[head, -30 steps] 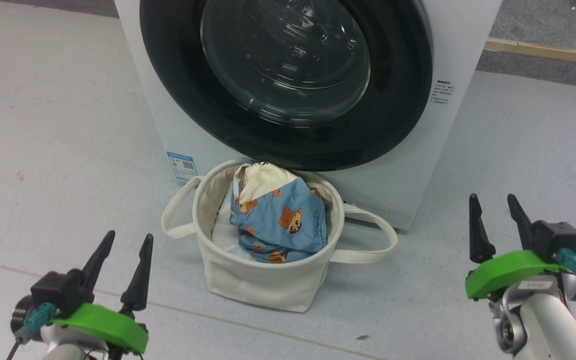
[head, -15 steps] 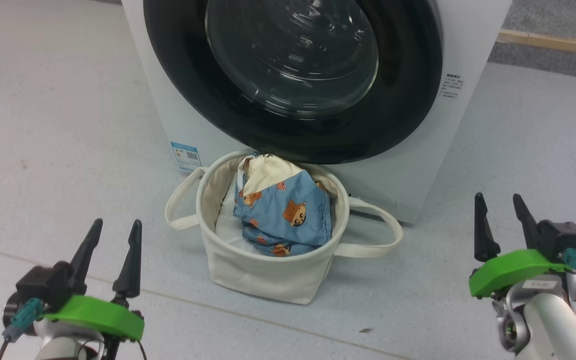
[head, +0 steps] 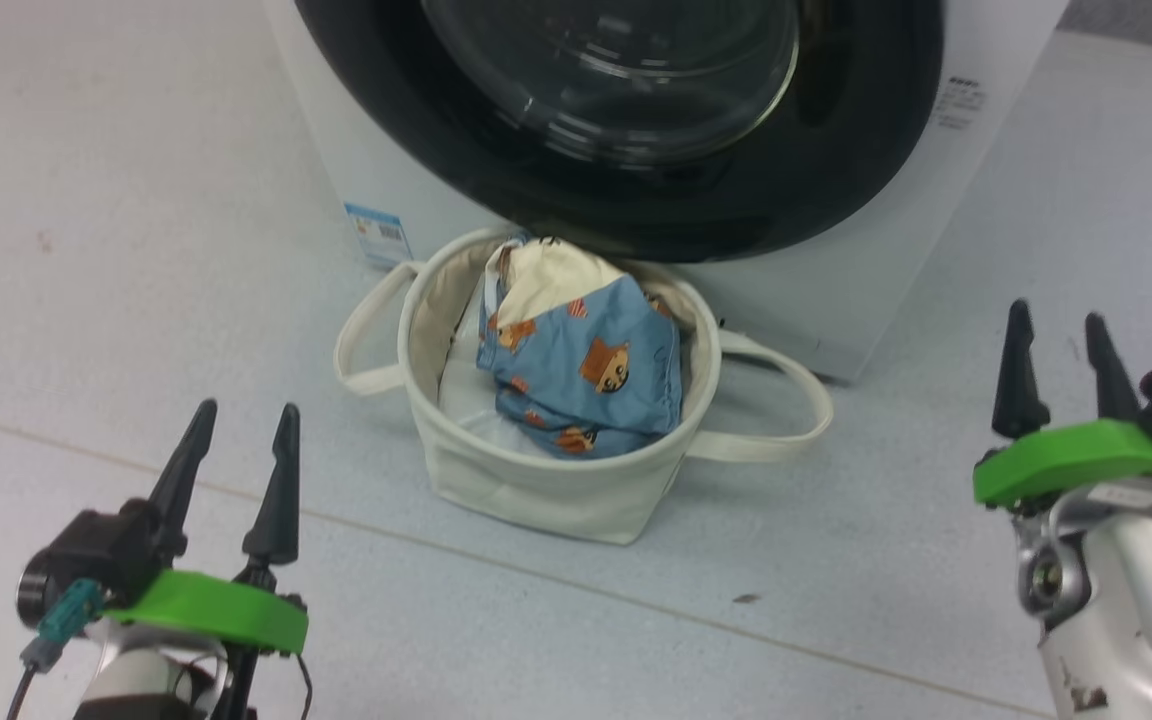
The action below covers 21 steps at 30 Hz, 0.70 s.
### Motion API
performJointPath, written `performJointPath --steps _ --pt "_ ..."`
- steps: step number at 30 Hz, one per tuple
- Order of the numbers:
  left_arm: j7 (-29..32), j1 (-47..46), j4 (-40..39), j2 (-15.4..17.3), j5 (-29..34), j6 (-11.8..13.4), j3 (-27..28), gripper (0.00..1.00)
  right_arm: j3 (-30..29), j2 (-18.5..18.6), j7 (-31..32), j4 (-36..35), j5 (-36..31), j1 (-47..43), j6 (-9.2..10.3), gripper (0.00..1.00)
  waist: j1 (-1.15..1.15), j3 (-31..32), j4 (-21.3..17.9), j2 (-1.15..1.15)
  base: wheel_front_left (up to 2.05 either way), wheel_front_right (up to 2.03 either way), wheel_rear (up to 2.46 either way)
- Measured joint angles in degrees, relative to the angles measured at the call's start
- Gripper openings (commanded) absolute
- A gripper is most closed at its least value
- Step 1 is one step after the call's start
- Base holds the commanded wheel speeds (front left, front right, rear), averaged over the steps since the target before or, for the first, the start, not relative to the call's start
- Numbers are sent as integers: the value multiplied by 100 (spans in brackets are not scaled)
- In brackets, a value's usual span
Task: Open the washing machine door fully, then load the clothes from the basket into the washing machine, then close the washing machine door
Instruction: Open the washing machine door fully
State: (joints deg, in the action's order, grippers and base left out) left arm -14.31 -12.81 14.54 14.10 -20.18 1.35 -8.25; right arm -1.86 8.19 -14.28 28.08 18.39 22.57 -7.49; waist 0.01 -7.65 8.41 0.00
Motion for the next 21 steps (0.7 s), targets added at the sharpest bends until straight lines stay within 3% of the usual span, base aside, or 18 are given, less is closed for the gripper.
performJointPath --steps 2,3,4,10,14,15,21 --pt "0 -96 -57 -52 37 -52 20 100 -76 1 0 10 67 161 0 96 0 -135 39 0 0 0 0" --pt "0 -151 -97 -85 60 -94 38 100 -105 5 0 5 146 251 0 82 0 -208 63 0 0 0 0" --pt "0 -193 -132 -122 91 -118 71 100 -130 15 0 10 198 338 0 3 0 -276 87 0 0 0 0" --pt "0 -363 -140 -202 197 -268 152 100 -346 75 -1 51 1123 846 0 0 0 -630 218 0 0 0 0" --pt "0 -499 -213 -322 311 -386 193 100 -467 245 35 60 2094 1304 0 0 0 -913 330 0 0 0 0" --pt "0 -561 -359 -363 405 -413 257 100 -524 347 162 29 2605 1537 0 0 0 -1060 379 0 0 0 0" --pt "-30 -732 -519 -491 605 -546 497 100 -649 623 679 34 3772 2179 1 0 0 -1481 483 0 0 0 0"
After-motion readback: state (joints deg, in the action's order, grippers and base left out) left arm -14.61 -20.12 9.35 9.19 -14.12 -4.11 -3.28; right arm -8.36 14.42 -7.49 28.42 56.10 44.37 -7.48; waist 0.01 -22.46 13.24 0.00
